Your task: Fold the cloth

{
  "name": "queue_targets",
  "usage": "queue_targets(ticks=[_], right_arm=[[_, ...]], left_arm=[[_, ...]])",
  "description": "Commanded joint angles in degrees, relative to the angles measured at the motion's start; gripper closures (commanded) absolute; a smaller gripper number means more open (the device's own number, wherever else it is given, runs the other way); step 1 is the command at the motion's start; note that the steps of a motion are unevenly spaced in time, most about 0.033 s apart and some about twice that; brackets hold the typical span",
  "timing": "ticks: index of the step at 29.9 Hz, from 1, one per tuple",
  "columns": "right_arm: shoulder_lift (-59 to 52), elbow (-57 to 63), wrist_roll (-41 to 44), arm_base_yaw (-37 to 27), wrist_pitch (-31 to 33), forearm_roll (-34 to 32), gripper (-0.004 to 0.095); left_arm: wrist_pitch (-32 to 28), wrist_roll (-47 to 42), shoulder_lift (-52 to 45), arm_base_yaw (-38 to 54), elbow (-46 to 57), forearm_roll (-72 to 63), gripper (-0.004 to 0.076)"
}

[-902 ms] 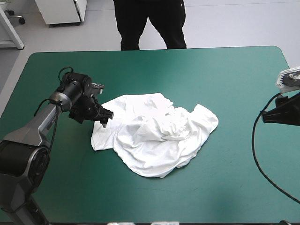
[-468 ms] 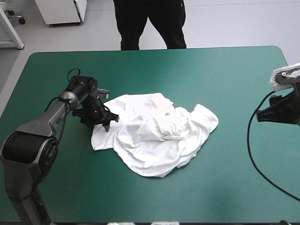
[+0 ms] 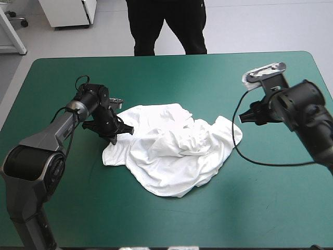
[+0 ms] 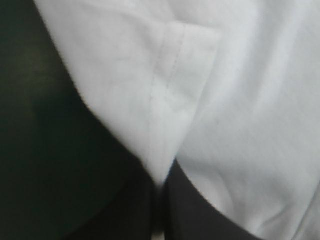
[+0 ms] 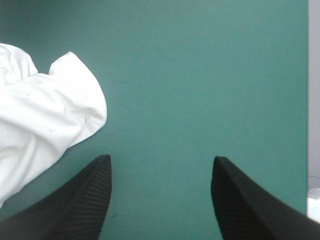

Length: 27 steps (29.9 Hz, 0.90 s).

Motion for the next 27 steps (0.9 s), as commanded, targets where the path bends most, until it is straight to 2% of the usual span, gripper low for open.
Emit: queue_targets(ticks=[1,3,8,14,25,27], right_arm=[[5.3,-1.5,0.4,-2.8,-5.0,2.4,0.0354],[9.9,-1.5,0.1,-5.9,-6.6,6.3,0.0354],[17.2,-1.5,-1.3,-9.2,-7.5,10.6,0.0354],[22.8,-1.5,-3.3,-9.5,-11.0,14.6,0.0354],[31.5,-1.5,-5.4,-9.5,-10.6,20.3,0.0358],[33.1,-1.5,-5.2,-9.5,-9.4,20.4,0.0408]], left_arm=[[-3.1,0.0,0.3,-0.2,0.2,-0.3,0.0733],[-3.1,0.4,0.3,-0.2,0.2,-0.9,0.0733],[-2.9,2.2,0.3,-0.2,0.2,-2.6,0.0733],[-3.4,3.1,0.3,-0.2,0.2,-2.8,0.0733],[-3.6,4.1,0.3,-0.2,0.2,-2.5,0.0733],[-3.6,4.1,0.3,-0.2,0.2,-2.5,0.0733]])
